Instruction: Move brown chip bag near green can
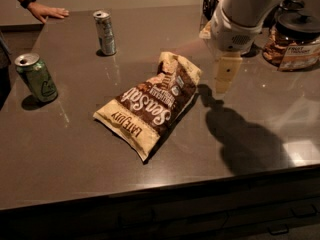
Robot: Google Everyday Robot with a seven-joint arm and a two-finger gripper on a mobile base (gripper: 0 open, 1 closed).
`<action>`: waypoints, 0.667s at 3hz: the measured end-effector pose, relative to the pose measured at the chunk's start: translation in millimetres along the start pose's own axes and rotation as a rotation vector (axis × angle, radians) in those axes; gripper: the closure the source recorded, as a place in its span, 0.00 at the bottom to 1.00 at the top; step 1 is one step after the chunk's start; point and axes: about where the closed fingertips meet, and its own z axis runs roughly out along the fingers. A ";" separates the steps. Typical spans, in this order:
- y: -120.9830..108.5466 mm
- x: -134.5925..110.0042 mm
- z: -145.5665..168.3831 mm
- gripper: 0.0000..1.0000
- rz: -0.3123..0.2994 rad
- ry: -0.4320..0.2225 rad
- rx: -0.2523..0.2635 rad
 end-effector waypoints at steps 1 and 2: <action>-8.4 -24.2 9.6 0.00 -0.048 -0.031 -0.034; -13.8 -42.2 23.0 0.00 -0.081 -0.038 -0.066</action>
Offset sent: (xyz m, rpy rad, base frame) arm 0.0249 0.0688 -0.0197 -0.0036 0.0914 0.1452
